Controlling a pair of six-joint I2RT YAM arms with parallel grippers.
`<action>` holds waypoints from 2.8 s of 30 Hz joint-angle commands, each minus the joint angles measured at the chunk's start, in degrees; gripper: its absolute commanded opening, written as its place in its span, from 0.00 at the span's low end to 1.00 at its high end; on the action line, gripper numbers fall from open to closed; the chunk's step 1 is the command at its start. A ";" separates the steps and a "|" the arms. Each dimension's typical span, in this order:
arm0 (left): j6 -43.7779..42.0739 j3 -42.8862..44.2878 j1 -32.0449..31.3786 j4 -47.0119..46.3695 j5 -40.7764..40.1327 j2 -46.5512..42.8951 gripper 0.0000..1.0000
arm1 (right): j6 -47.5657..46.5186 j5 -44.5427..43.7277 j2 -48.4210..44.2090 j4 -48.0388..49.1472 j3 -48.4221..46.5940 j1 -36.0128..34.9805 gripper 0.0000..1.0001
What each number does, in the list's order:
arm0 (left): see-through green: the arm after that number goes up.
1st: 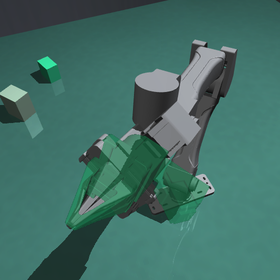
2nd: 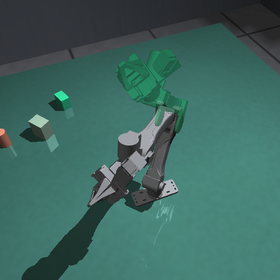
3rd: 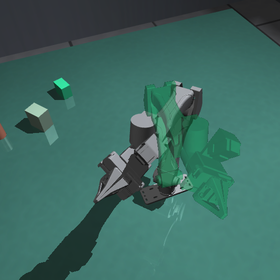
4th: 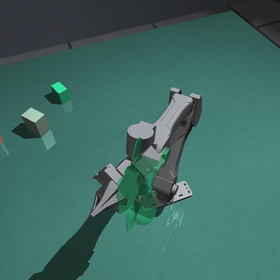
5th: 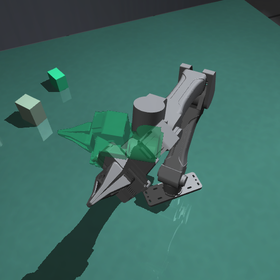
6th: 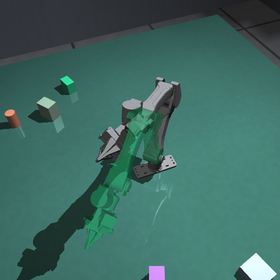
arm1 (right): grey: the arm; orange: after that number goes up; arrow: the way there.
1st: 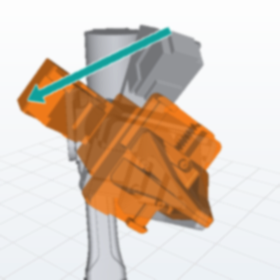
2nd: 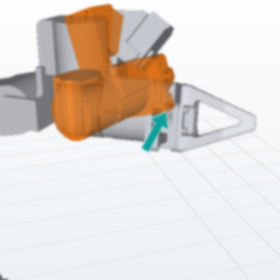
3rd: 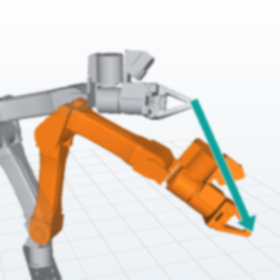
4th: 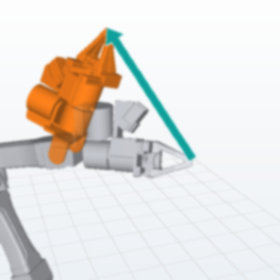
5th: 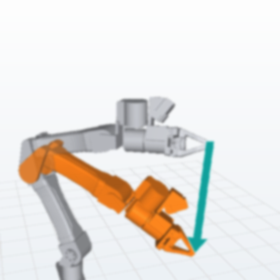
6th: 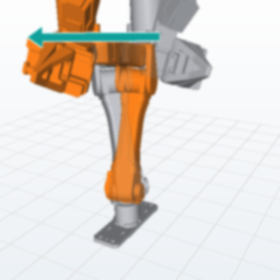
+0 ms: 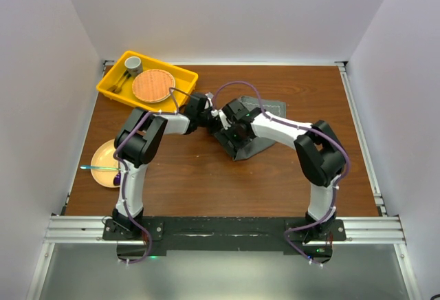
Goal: Fold the napkin, place the utensils inside, and roll it up
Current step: Roll the napkin with the utensil
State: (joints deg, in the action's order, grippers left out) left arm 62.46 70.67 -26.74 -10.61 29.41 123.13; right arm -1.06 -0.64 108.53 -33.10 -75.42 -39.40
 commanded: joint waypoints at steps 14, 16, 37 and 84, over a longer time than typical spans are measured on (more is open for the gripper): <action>-1.46 -2.12 1.78 13.69 -6.29 4.23 0.00 | -0.26 -5.27 3.96 0.94 -1.83 -2.53 0.39; -3.04 -1.42 1.78 14.21 -6.38 4.14 0.00 | 0.09 -2.18 4.76 0.32 -3.50 -1.13 0.14; -18.77 7.90 1.78 17.30 -8.22 -6.65 0.37 | 15.73 46.78 17.59 -1.10 -6.41 19.88 0.00; -6.82 19.05 -1.56 33.26 -20.18 8.34 0.00 | 17.15 53.03 20.76 -1.59 -11.32 20.76 0.09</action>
State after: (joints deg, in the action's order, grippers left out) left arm 52.93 86.80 -27.90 10.92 11.29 124.90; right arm 20.56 57.60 128.18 -26.50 -82.72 -17.82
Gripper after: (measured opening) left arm 0.077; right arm 0.085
